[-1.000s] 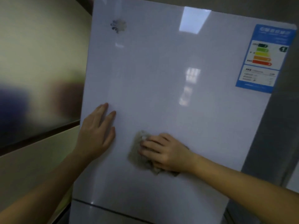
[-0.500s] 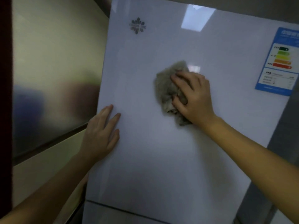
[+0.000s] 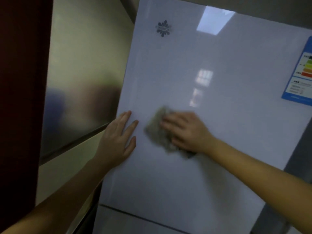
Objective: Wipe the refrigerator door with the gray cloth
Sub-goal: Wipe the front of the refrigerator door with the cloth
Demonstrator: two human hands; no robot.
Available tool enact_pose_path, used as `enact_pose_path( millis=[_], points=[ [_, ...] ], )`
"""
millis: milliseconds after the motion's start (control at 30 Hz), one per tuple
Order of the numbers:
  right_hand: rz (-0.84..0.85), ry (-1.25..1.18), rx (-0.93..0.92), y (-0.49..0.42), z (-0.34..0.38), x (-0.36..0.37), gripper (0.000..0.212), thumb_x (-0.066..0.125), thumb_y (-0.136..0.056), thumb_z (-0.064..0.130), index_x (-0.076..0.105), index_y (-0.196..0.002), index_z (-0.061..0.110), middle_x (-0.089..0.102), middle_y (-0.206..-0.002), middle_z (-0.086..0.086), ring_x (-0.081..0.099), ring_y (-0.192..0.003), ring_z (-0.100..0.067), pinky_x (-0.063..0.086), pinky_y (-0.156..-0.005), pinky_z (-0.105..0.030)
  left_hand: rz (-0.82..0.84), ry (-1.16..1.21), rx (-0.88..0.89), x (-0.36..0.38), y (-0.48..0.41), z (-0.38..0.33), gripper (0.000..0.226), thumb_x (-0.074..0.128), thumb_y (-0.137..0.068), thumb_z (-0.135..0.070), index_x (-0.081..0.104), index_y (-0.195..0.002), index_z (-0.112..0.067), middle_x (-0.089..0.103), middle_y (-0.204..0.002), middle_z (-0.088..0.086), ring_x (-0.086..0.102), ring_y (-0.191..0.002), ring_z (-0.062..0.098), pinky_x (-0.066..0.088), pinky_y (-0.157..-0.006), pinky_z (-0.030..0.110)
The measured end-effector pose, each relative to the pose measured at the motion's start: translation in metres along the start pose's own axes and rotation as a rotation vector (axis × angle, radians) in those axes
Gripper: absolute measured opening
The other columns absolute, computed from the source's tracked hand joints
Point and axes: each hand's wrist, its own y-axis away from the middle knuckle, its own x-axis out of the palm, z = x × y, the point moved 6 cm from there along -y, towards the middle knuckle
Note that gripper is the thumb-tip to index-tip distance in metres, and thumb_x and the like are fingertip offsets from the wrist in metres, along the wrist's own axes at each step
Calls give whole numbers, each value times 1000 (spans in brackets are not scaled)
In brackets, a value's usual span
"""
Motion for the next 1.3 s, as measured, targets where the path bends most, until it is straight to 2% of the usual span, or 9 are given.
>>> enact_pose_path(
  millis=[133, 267, 500, 567, 667, 800, 900, 1133, 1300],
  points=[
    [-168, 75, 329, -56, -70, -42, 50, 68, -86, 25, 64, -134, 12, 63, -135, -12, 59, -118, -38, 48, -93, -46, -32, 17, -21, -1, 9, 2, 52, 43, -99, -35, 55, -141, -6, 43, -154, 22, 44, -142, 38, 34, -115, 45],
    [-165, 42, 382, -75, -61, -33, 53, 69, -83, 24, 64, -134, 12, 62, -136, -12, 57, -120, -37, 47, -94, -48, -76, 24, -37, -1, 29, 5, 50, 47, -97, -33, 59, -136, -4, 48, -150, 23, 48, -138, 38, 39, -111, 46],
    [113, -83, -178, -21, 65, 39, 38, 55, -101, 31, 65, -134, 16, 63, -138, -10, 60, -123, -33, 48, -93, -41, 5, 44, -44, 19, 73, 10, 54, 46, -97, -36, 55, -140, -5, 44, -153, 23, 46, -138, 38, 35, -112, 43],
    [153, -86, -265, -11, 74, 43, 36, 49, -106, 34, 65, -134, 18, 64, -138, -7, 60, -125, -30, 48, -93, -39, 21, 47, -32, 21, 75, 13, 55, 46, -97, -36, 52, -142, -6, 42, -155, 23, 44, -140, 37, 35, -113, 43],
    [59, -54, -158, -30, 41, 27, 42, 42, -105, 36, 66, -133, 15, 65, -137, -10, 63, -121, -33, 47, -94, -40, 29, 54, -32, 22, 76, 15, 55, 44, -98, -37, 52, -143, -6, 42, -155, 22, 43, -141, 36, 37, -113, 44],
    [-141, 19, 239, -76, -32, -10, 46, 67, -89, 25, 65, -133, 11, 64, -136, -13, 61, -117, -40, 51, -93, -50, 38, 74, -39, 23, 77, 14, 54, 46, -98, -36, 53, -142, -5, 41, -156, 21, 42, -143, 35, 37, -114, 44],
    [-213, 35, 424, -94, -48, -19, 51, 69, -84, 24, 64, -134, 12, 63, -136, -11, 57, -121, -37, 48, -92, -49, 33, 101, -37, 23, 79, 14, 53, 47, -98, -34, 54, -142, -5, 40, -156, 20, 40, -145, 34, 35, -117, 40],
    [-88, 5, 181, -81, 34, 28, 50, 67, -88, 28, 64, -136, 14, 64, -136, -11, 52, -125, -31, 44, -93, -42, 56, 130, -32, 24, 85, 13, 54, 48, -97, -33, 53, -142, -5, 40, -157, 21, 39, -146, 33, 36, -117, 40],
    [-110, 9, 238, -83, 33, 26, 50, 69, -86, 26, 65, -134, 16, 64, -136, -8, 54, -124, -30, 45, -92, -42, 89, 121, -17, 25, 87, 13, 53, 45, -99, -36, 54, -142, -6, 40, -157, 21, 40, -145, 34, 41, -115, 43]
  ],
)
